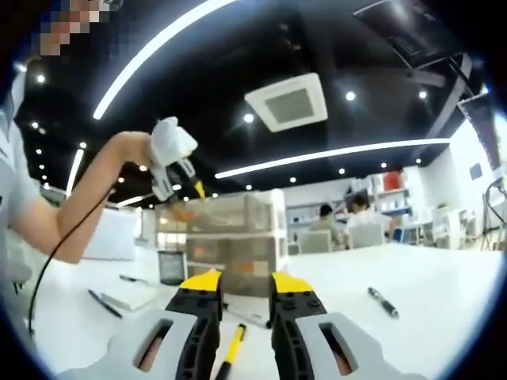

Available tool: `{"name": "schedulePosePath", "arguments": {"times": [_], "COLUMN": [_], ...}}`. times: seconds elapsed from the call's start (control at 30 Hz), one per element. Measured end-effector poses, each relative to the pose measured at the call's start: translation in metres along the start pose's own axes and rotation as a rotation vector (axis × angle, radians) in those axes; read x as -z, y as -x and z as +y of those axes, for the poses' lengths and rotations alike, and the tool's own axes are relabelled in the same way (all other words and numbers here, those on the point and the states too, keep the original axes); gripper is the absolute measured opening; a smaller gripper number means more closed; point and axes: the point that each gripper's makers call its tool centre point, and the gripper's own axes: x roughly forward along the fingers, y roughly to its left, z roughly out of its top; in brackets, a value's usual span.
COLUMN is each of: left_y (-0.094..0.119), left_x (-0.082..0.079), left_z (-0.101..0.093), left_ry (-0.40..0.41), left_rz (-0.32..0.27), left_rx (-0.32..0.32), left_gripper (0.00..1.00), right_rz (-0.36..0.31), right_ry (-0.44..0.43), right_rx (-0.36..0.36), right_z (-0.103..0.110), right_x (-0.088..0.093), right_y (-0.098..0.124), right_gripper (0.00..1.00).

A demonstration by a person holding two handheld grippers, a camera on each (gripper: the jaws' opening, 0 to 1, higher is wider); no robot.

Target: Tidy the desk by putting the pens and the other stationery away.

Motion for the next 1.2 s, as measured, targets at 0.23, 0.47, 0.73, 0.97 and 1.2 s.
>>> {"name": "schedulePosePath", "arguments": {"times": [0.23,0.47,0.73,0.97,1.2], "left_y": [0.025,0.068,0.108,0.12,0.116], "left_x": [-0.006,-0.044,-0.096,-0.093,-0.058], "left_z": [0.004,-0.001,-0.055,-0.048,-0.059], "left_ry": [0.057,0.093,0.067,0.126,0.325], "left_rz": [-0.071,-0.346,-0.749,-0.859,-0.946], "left_rx": [-0.089,-0.207,-0.075,-0.237,-0.251], "left_gripper": [0.46,0.46,0.43,0.43,0.4], "right_rz": [-0.005,-0.006,-0.002,0.009,0.005], "right_ry": [-0.005,-0.011,-0.011,0.001,0.003], "right_rx": [0.001,0.003,0.002,0.001,0.018], "right_z": [-0.001,-0.002,-0.002,-0.002,-0.006], "right_x": [-0.001,-0.001,0.0,0.001,0.001], "right_y": [0.0,0.001,0.0,0.0,0.0], "right_gripper": [0.21,0.21,0.21,0.21,0.21]}}
